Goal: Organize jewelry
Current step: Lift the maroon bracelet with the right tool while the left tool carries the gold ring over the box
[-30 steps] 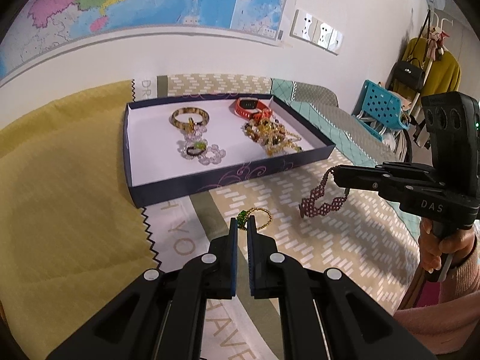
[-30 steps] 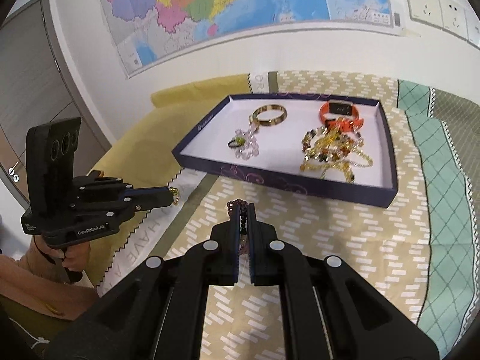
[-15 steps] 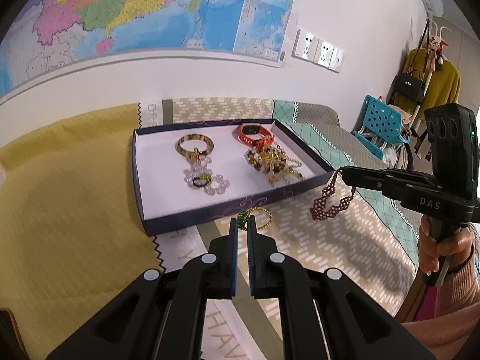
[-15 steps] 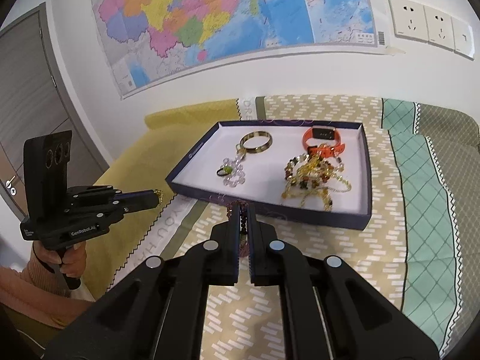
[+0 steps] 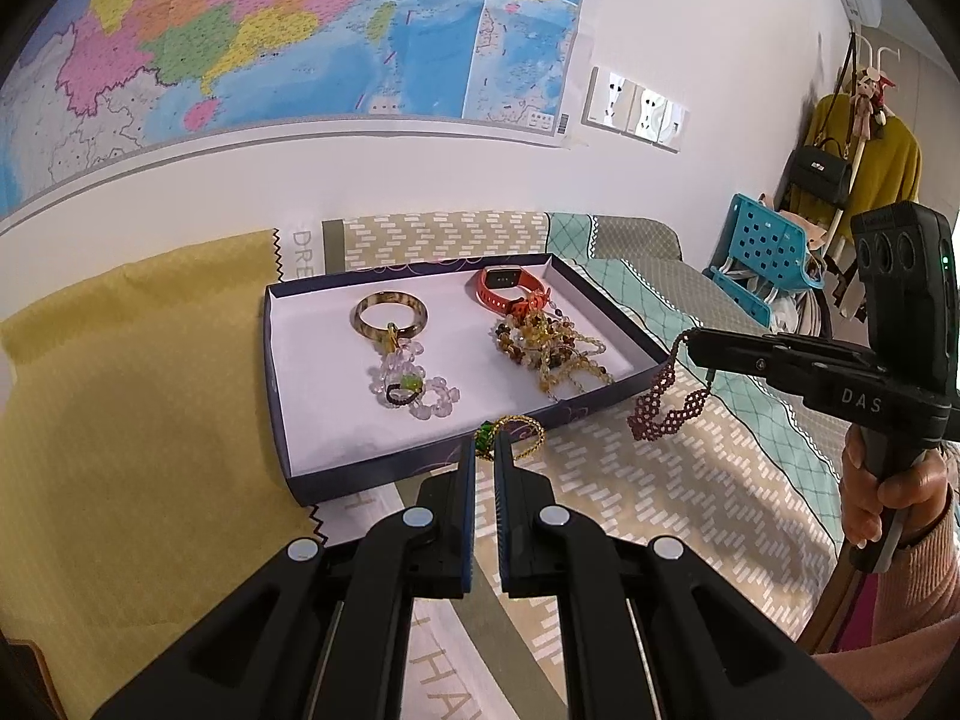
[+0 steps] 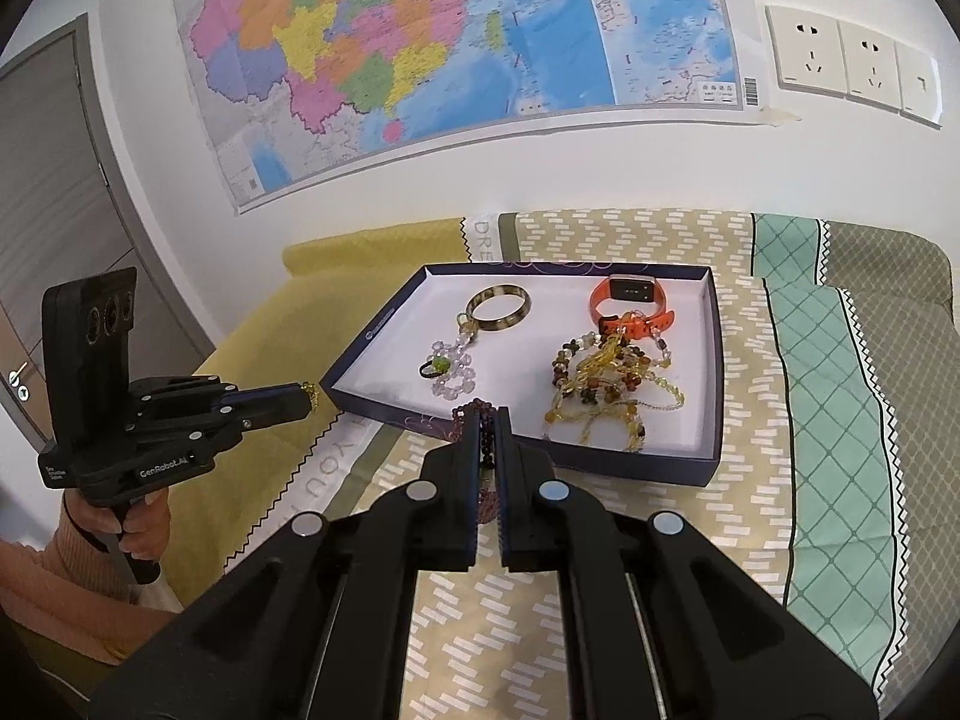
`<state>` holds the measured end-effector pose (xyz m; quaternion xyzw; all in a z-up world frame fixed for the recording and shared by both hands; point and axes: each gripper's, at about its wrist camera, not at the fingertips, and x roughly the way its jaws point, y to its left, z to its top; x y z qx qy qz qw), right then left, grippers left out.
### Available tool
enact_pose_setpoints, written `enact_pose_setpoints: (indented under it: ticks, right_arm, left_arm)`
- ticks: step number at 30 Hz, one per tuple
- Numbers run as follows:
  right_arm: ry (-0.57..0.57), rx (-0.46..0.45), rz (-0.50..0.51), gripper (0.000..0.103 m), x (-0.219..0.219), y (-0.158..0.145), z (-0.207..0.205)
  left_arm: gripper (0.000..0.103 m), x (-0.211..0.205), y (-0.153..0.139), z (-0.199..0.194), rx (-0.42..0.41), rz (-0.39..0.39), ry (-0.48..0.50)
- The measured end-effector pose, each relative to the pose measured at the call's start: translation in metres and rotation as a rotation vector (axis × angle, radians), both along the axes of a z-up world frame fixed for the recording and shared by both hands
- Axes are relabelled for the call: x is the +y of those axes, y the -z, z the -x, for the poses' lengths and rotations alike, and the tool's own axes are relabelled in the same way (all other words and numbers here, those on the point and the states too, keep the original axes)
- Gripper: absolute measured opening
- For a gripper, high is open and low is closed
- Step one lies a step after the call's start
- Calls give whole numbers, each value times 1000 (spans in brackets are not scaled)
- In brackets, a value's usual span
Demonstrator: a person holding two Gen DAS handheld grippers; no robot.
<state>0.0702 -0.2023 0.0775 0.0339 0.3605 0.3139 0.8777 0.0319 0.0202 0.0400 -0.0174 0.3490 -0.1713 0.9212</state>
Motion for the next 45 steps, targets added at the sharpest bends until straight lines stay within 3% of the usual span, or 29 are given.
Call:
enact_pose_setpoints:
  ticks: [45]
  right_arm:
    - [42,2,6,5,-6,0,-48]
  left_arm:
    - [5,-2,-5,-37,-5,-26,-34]
